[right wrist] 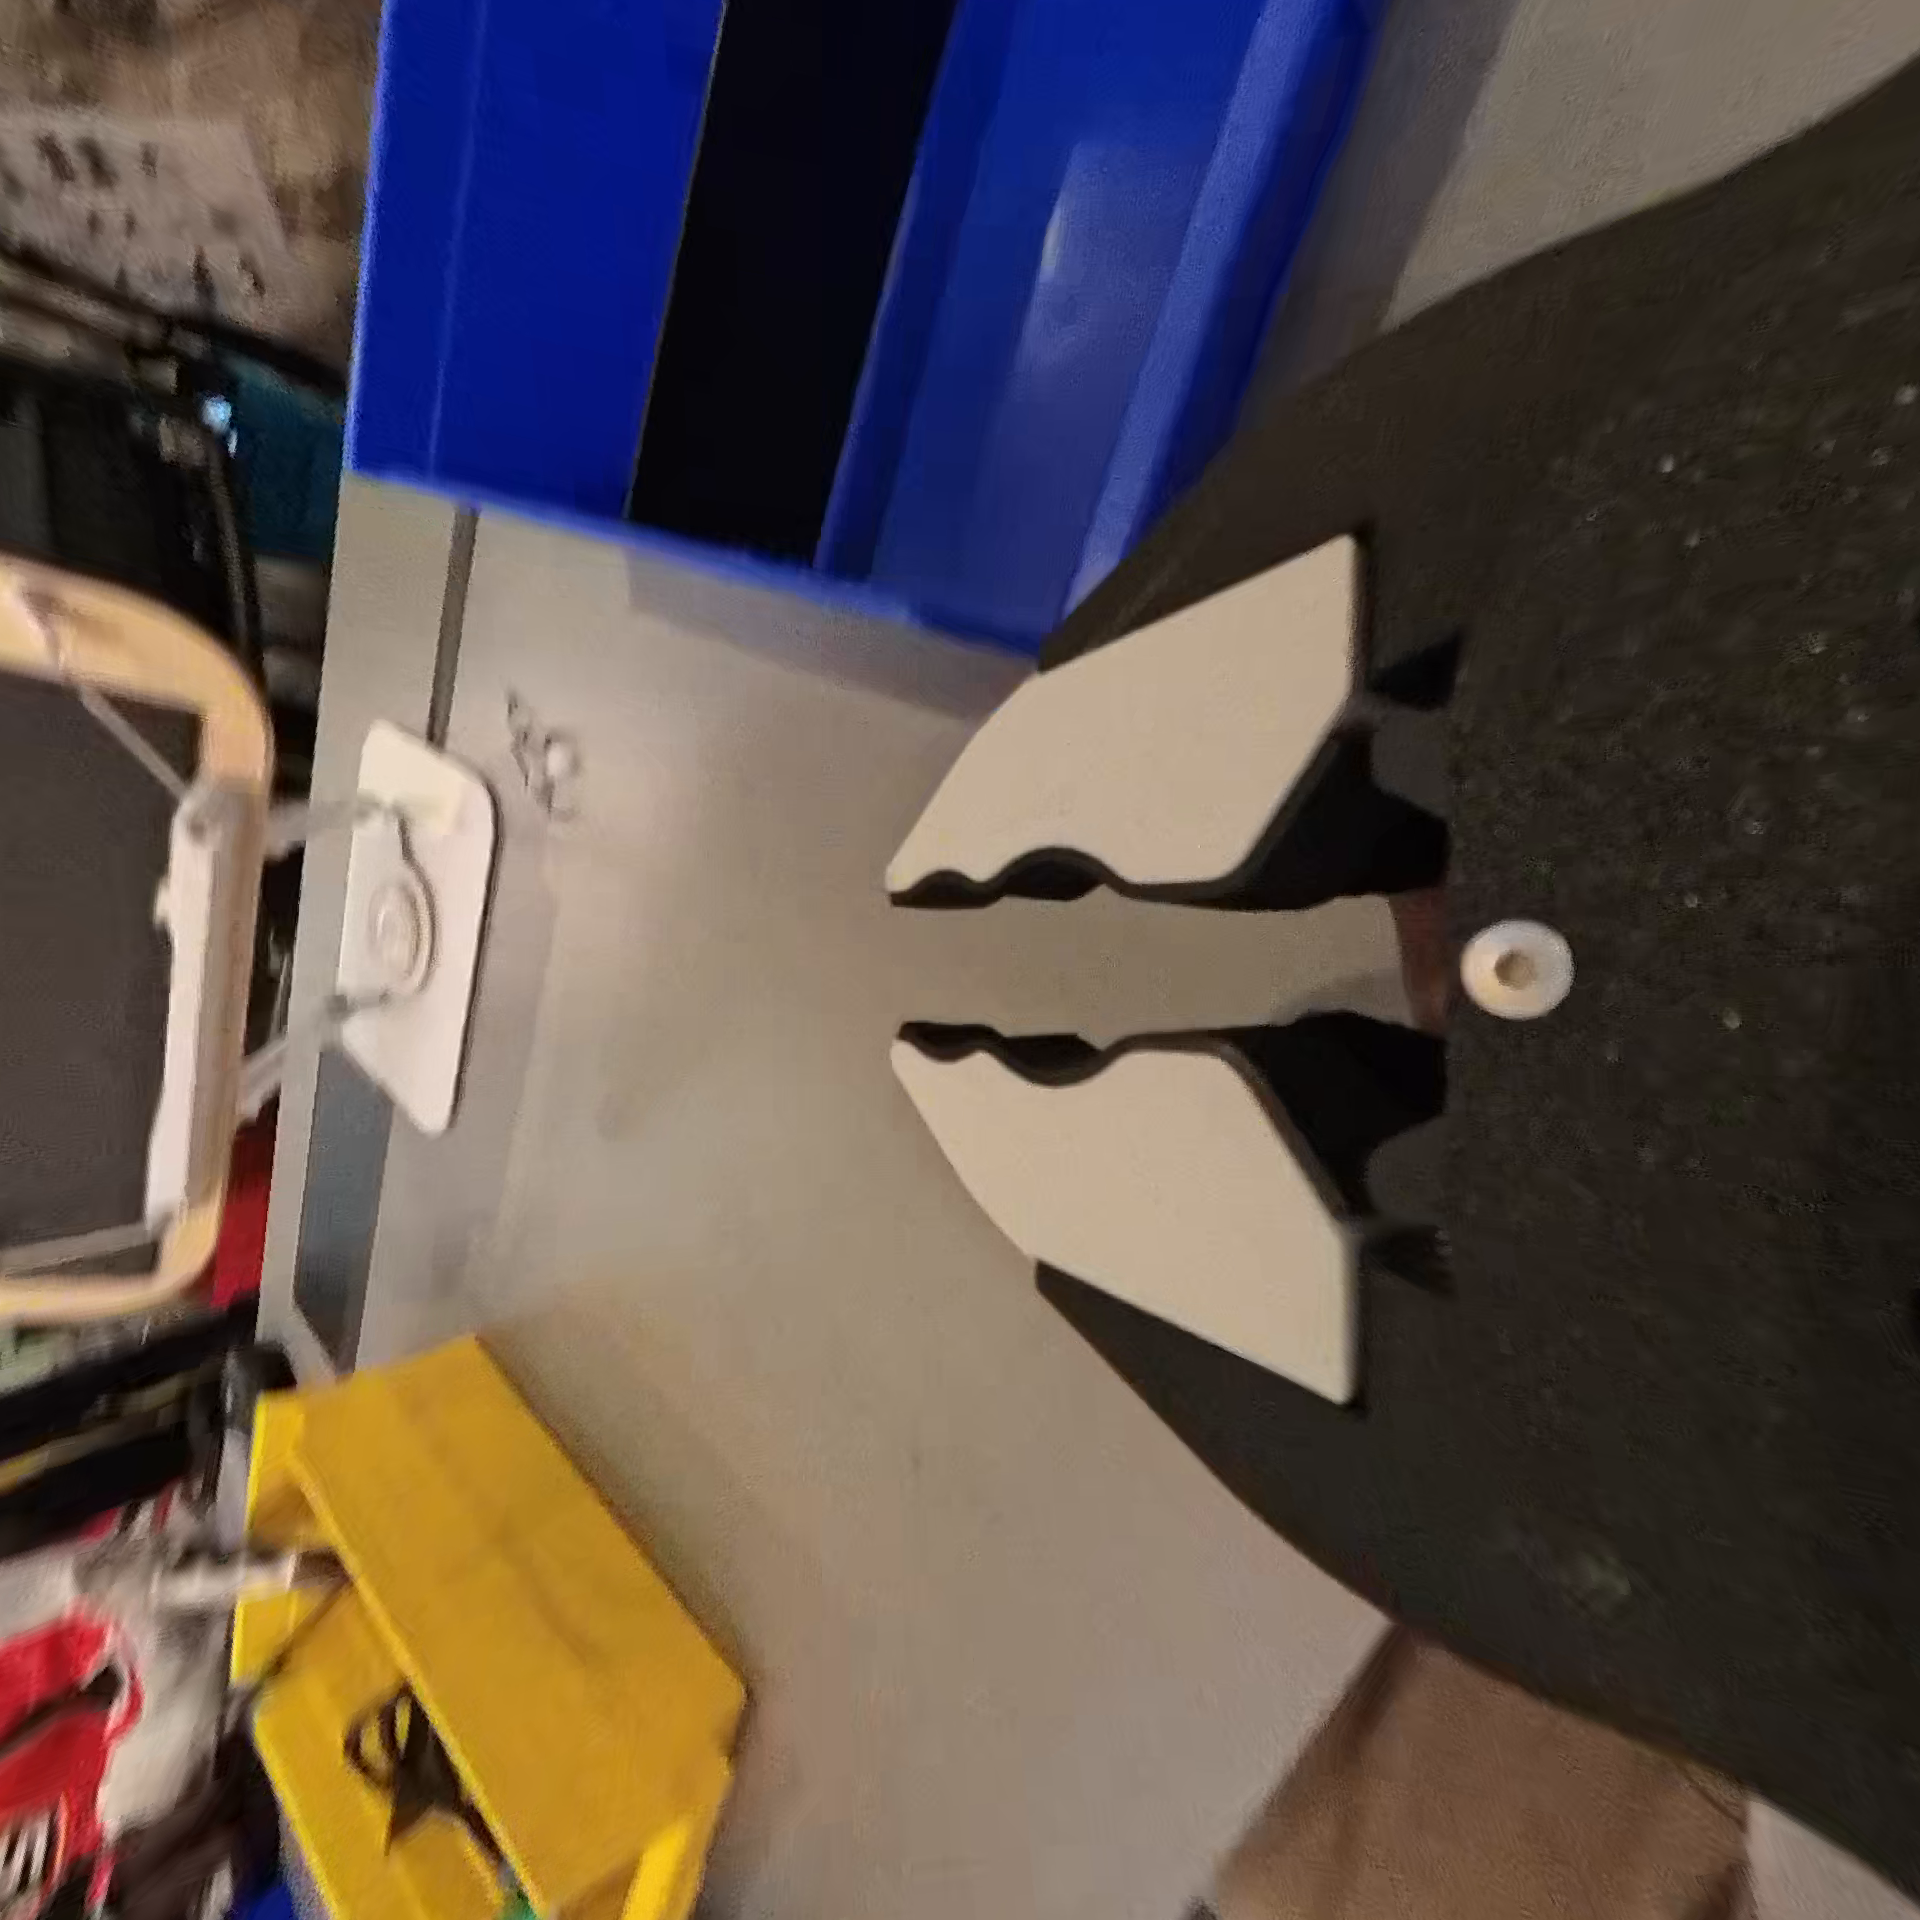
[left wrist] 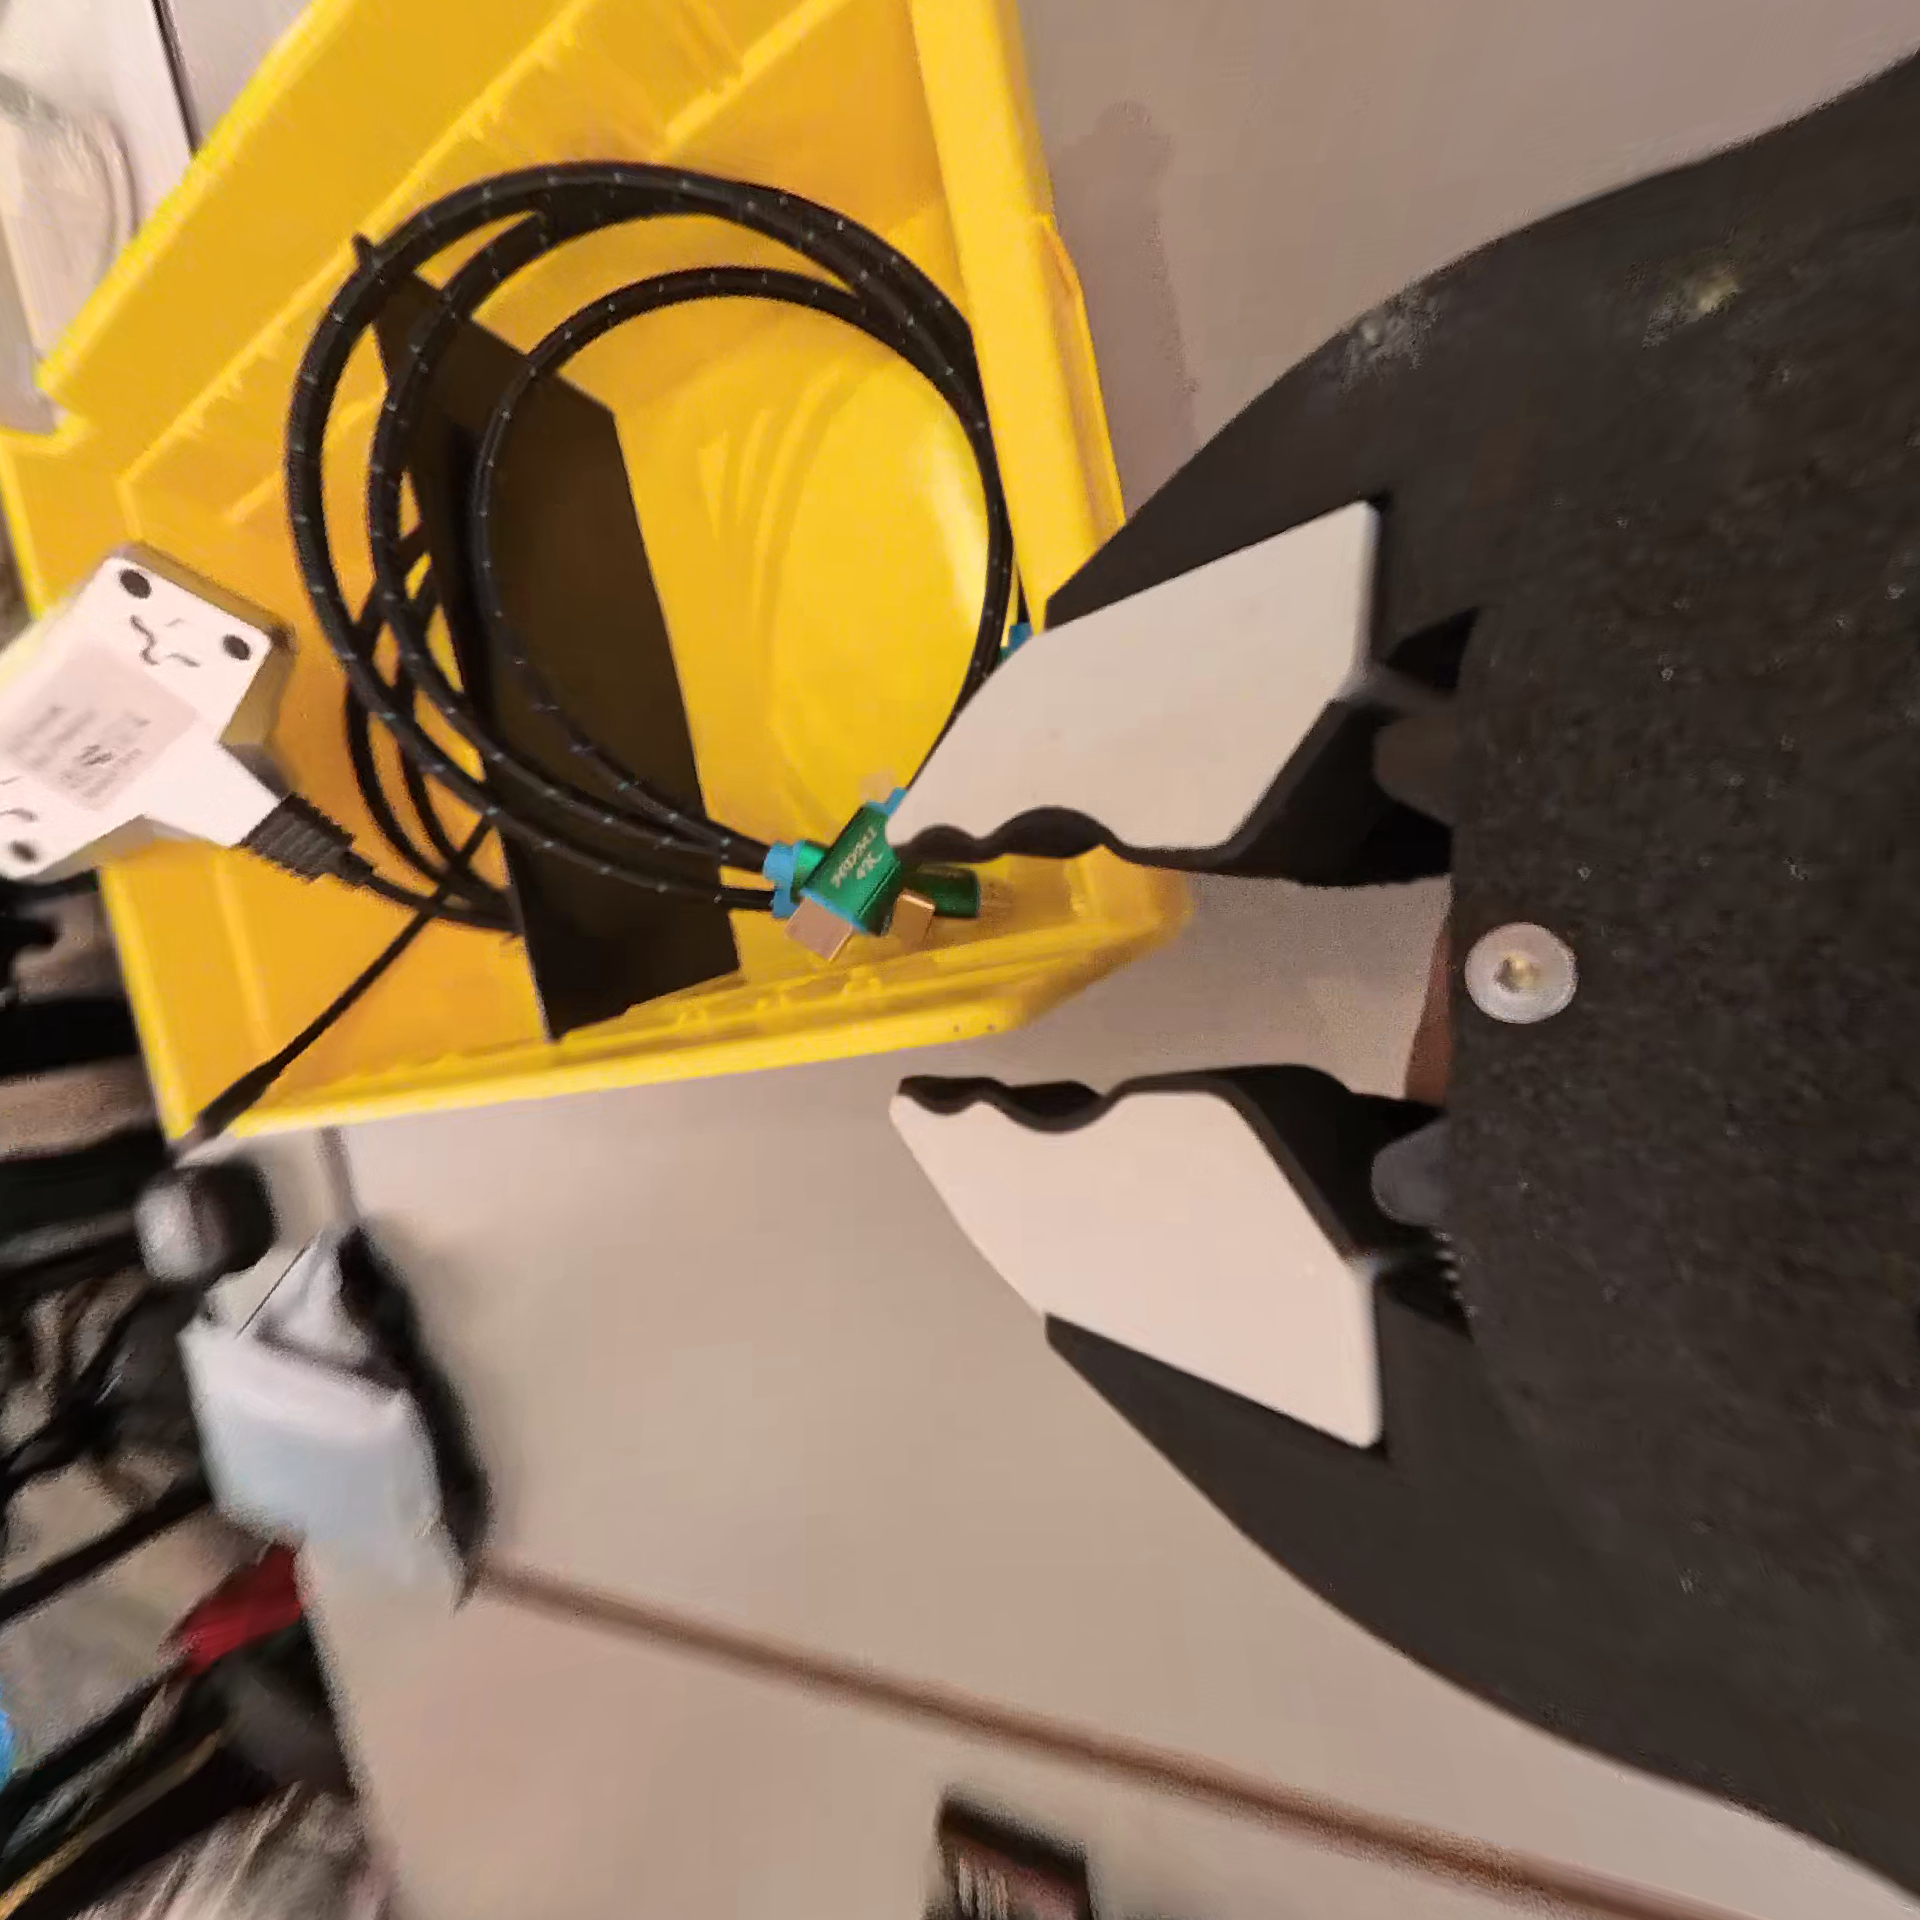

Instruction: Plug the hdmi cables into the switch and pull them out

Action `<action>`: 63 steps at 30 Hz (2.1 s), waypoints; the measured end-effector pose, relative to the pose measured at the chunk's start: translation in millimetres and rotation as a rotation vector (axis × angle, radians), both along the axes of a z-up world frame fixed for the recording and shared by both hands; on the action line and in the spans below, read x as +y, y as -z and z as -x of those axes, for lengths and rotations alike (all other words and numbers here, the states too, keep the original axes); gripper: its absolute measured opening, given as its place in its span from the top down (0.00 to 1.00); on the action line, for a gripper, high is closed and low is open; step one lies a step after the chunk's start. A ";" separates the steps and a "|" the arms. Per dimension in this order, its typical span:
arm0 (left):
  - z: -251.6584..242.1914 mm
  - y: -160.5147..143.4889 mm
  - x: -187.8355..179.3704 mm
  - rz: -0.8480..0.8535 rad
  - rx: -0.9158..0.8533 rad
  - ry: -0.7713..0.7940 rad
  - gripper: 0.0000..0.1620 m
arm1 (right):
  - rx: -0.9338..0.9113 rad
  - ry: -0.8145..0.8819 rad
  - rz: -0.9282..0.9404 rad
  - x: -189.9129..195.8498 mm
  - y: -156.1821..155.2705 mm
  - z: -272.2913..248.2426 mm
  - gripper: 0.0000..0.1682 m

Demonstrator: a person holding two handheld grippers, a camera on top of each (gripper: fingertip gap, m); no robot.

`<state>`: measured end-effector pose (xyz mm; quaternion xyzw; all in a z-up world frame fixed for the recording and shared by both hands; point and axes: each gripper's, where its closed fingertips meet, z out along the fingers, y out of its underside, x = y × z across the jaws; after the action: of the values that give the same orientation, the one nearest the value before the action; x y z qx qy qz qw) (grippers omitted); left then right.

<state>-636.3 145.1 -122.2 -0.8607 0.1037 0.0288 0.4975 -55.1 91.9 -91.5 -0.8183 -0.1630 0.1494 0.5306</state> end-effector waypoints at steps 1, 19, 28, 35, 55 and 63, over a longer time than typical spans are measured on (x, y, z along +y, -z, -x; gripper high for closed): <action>-1.5 -11.9 -6.3 -0.032 0.051 -0.032 0.74 | 0.038 -0.118 0.004 -5.7 2.3 22.5 0.87; -256.5 -26.6 -19.4 -0.179 -0.387 0.356 0.81 | 0.141 -0.393 0.114 34.7 64.7 94.3 0.83; -228.8 10.0 17.3 -0.076 -0.128 0.173 0.72 | 0.210 -0.266 0.134 18.2 58.1 67.9 0.84; -185.0 24.5 14.3 -0.031 0.038 -0.071 0.98 | 0.111 -0.275 0.115 8.2 63.2 72.8 0.85; -187.1 3.3 -30.0 -0.080 -0.190 0.038 0.81 | 0.087 -0.284 0.155 12.1 72.5 82.2 0.85; -184.0 17.2 -49.1 -0.025 -0.178 0.116 0.81 | 0.127 -0.291 0.171 11.8 72.3 78.3 0.85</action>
<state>-452.3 96.0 -139.5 -0.8462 0.1085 -0.0755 0.5163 -133.4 103.8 -163.7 -0.8171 -0.2327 0.2891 0.4412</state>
